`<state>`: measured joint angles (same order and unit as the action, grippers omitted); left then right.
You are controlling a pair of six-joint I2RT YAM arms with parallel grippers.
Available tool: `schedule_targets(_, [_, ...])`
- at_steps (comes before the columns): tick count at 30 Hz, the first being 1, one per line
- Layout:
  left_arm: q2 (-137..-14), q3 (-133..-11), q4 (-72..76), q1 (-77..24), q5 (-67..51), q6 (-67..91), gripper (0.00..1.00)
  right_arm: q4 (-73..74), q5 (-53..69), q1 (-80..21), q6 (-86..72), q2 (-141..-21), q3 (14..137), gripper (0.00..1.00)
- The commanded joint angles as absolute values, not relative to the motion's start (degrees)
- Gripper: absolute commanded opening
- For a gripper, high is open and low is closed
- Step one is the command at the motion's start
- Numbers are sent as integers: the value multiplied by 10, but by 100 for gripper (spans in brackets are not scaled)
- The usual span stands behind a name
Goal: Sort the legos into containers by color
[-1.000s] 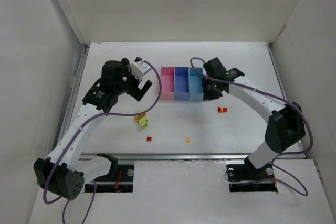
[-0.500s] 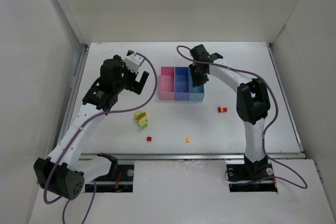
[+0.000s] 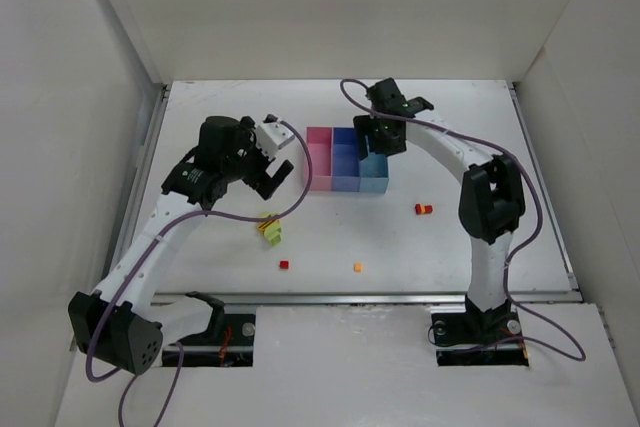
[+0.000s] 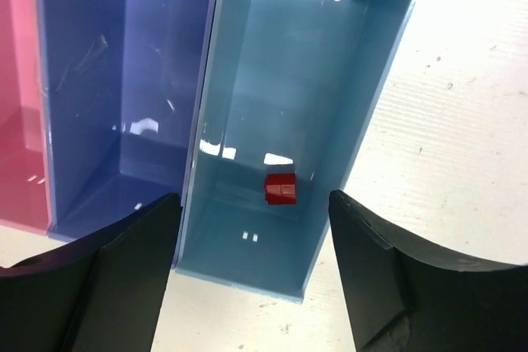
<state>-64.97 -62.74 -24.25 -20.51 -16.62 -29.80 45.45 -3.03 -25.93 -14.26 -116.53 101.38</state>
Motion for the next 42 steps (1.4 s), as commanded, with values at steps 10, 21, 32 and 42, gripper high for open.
schedule_targets(10, [-643,-650,-295,-205,-220,-394,100,448,-23,-202,-196,-971,948,78])
schedule_targets(21, [-632,-612,-272,-205,-220,-404,100,480,-64,-138,63,-936,775,76])
schedule_targets(32, [-614,-605,-265,-210,-208,-410,100,354,87,-149,561,-805,614,78])
schedule_targets(42, [-603,-587,-260,-210,-178,-410,100,405,110,-149,678,-893,610,79])
